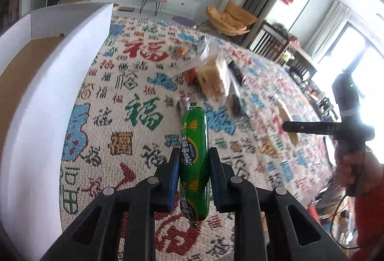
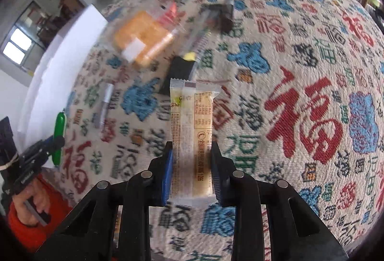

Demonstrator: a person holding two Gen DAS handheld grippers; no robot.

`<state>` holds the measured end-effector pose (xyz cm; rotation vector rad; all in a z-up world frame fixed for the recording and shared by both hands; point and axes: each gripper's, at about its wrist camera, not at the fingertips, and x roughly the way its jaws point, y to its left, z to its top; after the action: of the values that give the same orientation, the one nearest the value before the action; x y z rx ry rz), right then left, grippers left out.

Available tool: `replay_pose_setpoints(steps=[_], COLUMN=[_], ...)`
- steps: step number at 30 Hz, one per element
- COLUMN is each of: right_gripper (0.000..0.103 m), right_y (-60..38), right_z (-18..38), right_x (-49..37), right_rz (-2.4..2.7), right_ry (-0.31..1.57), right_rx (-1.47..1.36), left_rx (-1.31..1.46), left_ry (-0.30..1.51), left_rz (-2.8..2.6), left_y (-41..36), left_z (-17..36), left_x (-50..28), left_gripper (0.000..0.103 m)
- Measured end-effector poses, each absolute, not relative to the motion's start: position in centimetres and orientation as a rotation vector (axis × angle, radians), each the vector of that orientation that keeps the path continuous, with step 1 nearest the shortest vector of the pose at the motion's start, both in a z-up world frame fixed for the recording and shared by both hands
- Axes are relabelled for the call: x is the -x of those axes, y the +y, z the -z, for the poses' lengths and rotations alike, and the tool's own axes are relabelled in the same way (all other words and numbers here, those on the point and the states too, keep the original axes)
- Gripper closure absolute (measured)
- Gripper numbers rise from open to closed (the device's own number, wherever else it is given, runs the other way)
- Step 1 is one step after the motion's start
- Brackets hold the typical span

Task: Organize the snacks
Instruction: 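Carry both snacks over the white box and open both grippers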

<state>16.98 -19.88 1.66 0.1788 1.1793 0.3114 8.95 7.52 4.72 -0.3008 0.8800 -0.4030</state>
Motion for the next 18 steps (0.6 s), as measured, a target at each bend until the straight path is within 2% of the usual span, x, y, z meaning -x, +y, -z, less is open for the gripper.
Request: replay_pose_setpoints(steps=[7, 12, 13, 14, 15, 16, 18], right_gripper=[0.073, 0.073, 0.071, 0.063, 0.053, 0.034, 0.032], right_y=[-7.3, 5.4, 7.4, 9.0, 10.1, 10.8, 9.7], right_z=[-11.9, -15.5, -15.5, -15.4, -15.1, -14.6, -13.1], right_x=[-19.0, -19.3, -19.3, -19.5, -19.5, -19.5, -19.3], right_rz=[-0.626, -0.841, -0.869, -0.881, -0.874, -0.868, -0.85], right_ry=[1.012, 0.925, 0.911, 0.896, 0.887, 0.887, 0.876], right_rx=[-0.212, -0.159, -0.166, -0.164, -0.161, -0.17, -0.206], left_rx=[0.345, 0.303, 0.278, 0.262, 0.25, 0.247, 0.253], left_ry=[0.676, 0.698, 0.738, 0.766, 0.786, 0.782, 0.751], left_rz=[0.24, -0.041, -0.099, -0.14, -0.176, -0.201, -0.23], left_y=[16.8, 25.0, 26.2, 27.0, 27.6, 28.0, 28.2], left_z=[-14.4, -14.5, -13.7, -13.0, -12.3, -11.8, -10.9], left_x=[-7.9, -7.9, -8.0, -8.0, -7.8, -7.3, -6.3], left_gripper=[0.08, 0.079, 0.067, 0.046, 0.036, 0.029, 0.025])
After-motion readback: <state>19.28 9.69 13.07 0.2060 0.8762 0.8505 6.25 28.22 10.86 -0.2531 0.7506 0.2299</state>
